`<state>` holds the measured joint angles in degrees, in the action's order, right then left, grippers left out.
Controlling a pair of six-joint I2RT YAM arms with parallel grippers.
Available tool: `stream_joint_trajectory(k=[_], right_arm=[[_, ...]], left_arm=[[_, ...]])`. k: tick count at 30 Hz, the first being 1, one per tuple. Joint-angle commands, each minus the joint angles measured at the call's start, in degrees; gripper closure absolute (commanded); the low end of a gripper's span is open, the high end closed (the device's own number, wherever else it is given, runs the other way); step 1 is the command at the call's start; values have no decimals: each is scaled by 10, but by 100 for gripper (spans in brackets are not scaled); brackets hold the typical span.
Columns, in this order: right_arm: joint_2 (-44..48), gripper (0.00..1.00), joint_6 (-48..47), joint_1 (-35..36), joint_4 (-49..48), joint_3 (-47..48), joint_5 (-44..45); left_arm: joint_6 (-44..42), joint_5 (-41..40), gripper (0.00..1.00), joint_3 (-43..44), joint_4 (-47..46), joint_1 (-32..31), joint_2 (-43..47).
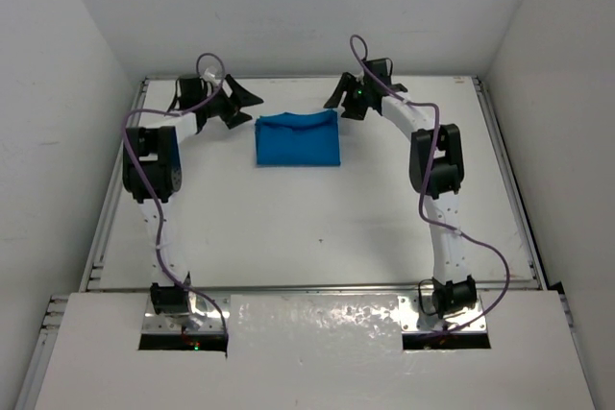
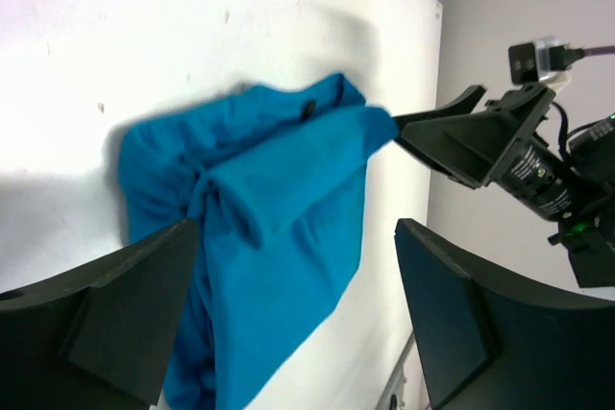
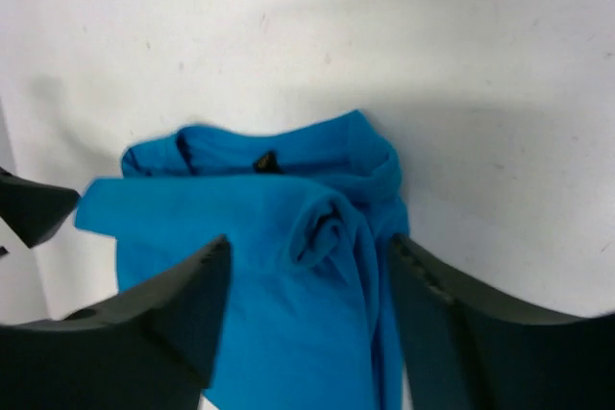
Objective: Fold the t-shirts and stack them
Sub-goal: Fold the long partially folded tshirt into a neat square, then smooth out wrinkles on the folded tshirt
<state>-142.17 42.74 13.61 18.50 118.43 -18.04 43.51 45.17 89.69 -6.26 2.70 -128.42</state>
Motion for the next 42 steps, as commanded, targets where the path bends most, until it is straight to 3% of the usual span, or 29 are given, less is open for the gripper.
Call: stream_joint_trajectory(k=[1, 7, 9, 11, 14, 15, 18, 26, 34, 37, 38, 39, 41, 42], right_arm=[[14, 32, 10, -2, -58, 18, -15], [48, 29, -5, -8, -72, -19, -34], [58, 29, -33, -6, -38, -34, -42], [93, 29, -54, -4, -8, -71, -37], [178, 25, -85, -5, -43, -215, -11], [194, 23, -89, -5, -50, -268, -5], [219, 23, -107, -2, -52, -313, -6], [228, 24, -97, 19, -95, -377, -24], [186, 30, -92, 39, -96, -357, -32], [183, 37, -86, 43, -100, -363, -31], [183, 45, -84, 44, -97, -368, -28], [184, 48, -83, 44, -96, -371, -25], [188, 56, -83, 47, -92, -382, -22], [190, 66, -83, 48, -92, -388, -20]], left_arm=[[-25, 12, 18, 56, -17, 13, 0], [-125, 19, 20, 67, 59, 10, 13], [-180, -9, 20, 57, 156, -1, 30], [-201, -15, 22, -20, 149, -7, 69], [-209, -35, 21, -124, 134, -19, 130], [-223, -38, 20, -142, 136, -23, 140], [-224, -29, 19, -182, 132, -48, 154], [-227, -66, 18, -149, 136, -66, 121], [-246, -94, 21, -123, 161, -72, 85], [-244, -79, 39, -134, 153, -75, 76], [-243, -76, 43, -140, 150, -78, 76], [-237, -73, 59, -149, 143, -80, 81], [-235, -73, 79, -169, 130, -83, 87], [-236, -74, 91, -175, 129, -85, 95]])
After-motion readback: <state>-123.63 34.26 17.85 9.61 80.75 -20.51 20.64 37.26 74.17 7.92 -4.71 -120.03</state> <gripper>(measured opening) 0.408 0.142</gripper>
